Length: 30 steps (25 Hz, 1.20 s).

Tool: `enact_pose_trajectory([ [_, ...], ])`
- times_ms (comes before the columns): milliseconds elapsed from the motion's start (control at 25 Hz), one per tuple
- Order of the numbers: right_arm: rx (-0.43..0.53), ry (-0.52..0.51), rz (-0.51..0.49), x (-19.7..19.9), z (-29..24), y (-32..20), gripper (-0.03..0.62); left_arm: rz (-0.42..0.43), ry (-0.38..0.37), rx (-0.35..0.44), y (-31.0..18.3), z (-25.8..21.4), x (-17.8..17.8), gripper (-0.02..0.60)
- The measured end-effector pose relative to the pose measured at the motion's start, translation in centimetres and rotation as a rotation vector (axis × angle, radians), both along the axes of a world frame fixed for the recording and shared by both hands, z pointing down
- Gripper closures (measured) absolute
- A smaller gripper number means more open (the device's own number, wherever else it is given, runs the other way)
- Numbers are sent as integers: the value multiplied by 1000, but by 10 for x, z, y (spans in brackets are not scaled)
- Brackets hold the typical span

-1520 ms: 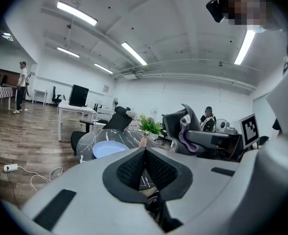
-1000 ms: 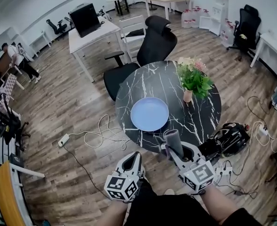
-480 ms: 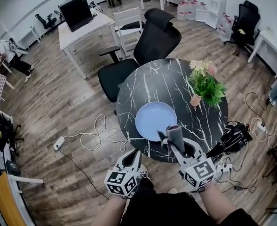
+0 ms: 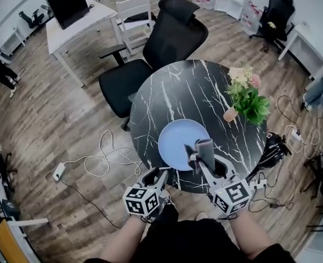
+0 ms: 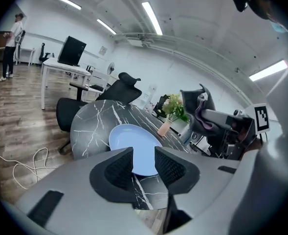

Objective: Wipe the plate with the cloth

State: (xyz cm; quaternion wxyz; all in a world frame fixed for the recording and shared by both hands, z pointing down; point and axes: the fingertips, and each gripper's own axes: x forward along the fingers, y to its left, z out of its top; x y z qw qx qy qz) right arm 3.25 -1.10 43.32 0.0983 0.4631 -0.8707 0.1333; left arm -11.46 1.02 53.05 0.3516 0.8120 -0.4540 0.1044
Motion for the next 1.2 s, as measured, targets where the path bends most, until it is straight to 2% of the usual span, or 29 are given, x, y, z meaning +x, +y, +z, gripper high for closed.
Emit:
enact_pose_trajectory([
  [240,-72,11,86,-8,27,-24,482,71,-3,-100,-32,42,0,428],
  [480,-135,30,128,-21,49,-35,482,98,-26,-167,-56,72,-1,426],
  [720,-176,54,119,-29,66,-45,482,61,-33,-244,-74,98,-6,426],
  [880,-240,53,104,-30,89,-51,482,39,-32,-291,-81,111,-4,426],
  [1200,-466,115,51,-33,165,-58,482,-18,-61,-364,-87,132,-4,428],
])
